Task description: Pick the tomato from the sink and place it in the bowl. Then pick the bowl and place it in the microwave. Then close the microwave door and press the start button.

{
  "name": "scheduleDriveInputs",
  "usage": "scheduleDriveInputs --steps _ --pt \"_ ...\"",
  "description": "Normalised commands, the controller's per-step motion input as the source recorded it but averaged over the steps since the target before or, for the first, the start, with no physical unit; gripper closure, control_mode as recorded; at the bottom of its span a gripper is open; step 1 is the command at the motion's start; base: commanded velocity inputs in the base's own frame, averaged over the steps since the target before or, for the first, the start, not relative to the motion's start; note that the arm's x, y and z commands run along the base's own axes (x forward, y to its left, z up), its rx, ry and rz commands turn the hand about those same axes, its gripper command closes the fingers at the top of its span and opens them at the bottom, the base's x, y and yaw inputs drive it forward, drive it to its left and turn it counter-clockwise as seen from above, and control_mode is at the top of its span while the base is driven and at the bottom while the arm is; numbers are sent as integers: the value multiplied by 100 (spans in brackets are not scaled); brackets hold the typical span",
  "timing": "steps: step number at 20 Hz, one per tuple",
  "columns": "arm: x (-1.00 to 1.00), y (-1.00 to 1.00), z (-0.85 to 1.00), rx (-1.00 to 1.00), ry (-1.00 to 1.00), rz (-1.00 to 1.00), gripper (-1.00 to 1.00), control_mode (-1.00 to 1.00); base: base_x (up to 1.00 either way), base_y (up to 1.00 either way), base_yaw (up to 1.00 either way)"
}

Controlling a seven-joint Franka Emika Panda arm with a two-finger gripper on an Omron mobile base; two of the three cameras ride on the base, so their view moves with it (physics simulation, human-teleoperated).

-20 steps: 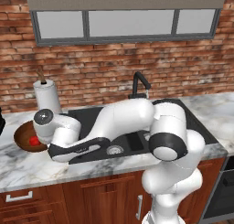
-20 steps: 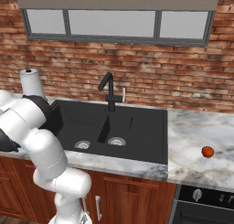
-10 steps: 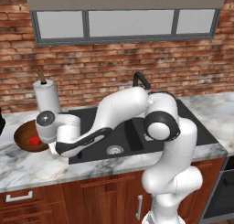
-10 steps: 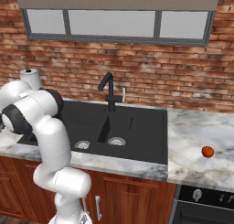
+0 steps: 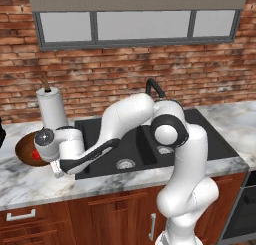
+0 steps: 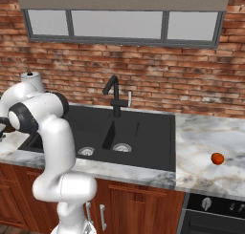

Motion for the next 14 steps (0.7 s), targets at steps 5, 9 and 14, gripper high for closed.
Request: scheduleDriveInputs --steps 5,9,14 --pt "22 6 -13 -1 0 0 -100 -100 0 0 0" --pt "33 7 -9 -1 -1 0 -100 -100 0 0 0" --pt "34 9 -8 -2 -2 0 -100 -100 0 0 0"
